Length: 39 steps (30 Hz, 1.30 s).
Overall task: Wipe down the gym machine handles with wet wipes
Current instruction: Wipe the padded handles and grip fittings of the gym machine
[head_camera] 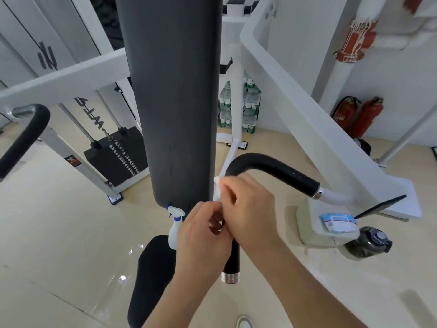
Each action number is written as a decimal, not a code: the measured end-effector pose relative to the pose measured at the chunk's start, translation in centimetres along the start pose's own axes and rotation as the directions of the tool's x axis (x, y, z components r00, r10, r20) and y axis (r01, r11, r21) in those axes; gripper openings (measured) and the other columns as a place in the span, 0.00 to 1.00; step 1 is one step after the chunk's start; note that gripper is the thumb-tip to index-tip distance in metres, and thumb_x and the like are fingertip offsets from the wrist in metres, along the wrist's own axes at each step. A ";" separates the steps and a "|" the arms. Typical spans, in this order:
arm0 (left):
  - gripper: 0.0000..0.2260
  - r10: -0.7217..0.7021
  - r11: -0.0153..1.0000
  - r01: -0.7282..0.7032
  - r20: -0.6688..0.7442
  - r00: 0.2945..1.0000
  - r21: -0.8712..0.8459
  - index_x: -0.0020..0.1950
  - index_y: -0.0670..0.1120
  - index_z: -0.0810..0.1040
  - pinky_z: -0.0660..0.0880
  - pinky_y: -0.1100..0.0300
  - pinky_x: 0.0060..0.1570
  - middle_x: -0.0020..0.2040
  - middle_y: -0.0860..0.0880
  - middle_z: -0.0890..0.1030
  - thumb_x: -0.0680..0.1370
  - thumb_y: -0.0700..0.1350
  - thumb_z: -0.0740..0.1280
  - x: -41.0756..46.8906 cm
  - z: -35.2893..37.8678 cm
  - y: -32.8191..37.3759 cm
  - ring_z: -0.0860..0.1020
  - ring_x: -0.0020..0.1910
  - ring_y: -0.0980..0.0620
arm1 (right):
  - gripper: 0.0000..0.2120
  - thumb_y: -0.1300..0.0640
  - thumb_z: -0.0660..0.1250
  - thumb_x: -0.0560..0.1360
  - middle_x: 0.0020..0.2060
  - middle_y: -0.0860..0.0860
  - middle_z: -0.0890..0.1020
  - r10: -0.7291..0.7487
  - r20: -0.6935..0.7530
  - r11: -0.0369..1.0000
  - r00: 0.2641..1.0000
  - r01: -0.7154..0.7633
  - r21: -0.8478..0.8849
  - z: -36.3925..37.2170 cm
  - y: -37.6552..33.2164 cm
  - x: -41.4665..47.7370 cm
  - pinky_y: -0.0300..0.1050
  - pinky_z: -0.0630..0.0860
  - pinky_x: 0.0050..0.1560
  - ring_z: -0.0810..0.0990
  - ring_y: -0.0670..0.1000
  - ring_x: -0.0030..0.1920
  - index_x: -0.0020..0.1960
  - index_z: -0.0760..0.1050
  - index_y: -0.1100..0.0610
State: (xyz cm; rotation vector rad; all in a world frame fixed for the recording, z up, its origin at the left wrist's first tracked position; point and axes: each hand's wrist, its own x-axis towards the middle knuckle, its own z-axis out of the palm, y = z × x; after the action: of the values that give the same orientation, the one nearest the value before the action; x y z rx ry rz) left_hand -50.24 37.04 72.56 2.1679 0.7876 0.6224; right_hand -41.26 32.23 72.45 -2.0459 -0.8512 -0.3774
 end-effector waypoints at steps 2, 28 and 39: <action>0.10 0.005 1.000 -0.005 0.018 1.000 0.003 0.38 0.53 0.79 0.71 0.70 0.39 0.35 0.57 0.78 0.68 0.37 0.72 0.2 -0.2 -0.1 0.76 0.40 0.57 | 0.07 0.61 0.68 0.73 0.29 0.45 0.69 -0.023 0.021 1.000 1.000 0.023 -0.010 0.1 0.6 0.5 0.41 0.67 0.27 0.64 0.45 0.28 0.36 0.77 0.56; 0.13 0.349 0.929 -0.358 0.098 0.932 0.098 0.64 0.51 0.76 0.71 0.71 0.45 0.50 0.58 0.74 0.81 0.44 0.61 5.6 0.6 2.6 0.73 0.47 0.61 | 0.10 0.57 0.61 0.78 0.28 0.43 0.72 0.200 -0.006 0.980 0.980 -0.200 0.023 -1.4 1.2 3.2 0.37 0.64 0.29 0.69 0.47 0.28 0.43 0.79 0.56; 0.14 0.439 0.891 -0.441 0.043 0.897 0.111 0.60 0.49 0.79 0.77 0.56 0.42 0.50 0.53 0.76 0.76 0.40 0.62 6.9 1.1 1.3 0.75 0.47 0.51 | 0.06 0.59 0.65 0.71 0.35 0.51 0.82 -0.049 0.234 0.986 0.971 0.084 -0.141 -3.5 2.5 6.3 0.48 0.75 0.36 0.79 0.55 0.37 0.40 0.80 0.57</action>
State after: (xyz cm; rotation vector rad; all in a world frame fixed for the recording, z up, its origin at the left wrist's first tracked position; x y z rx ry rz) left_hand -44.29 40.66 74.11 2.4810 0.3215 0.7970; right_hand -34.86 31.13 76.36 -2.2347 -1.0619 -0.2498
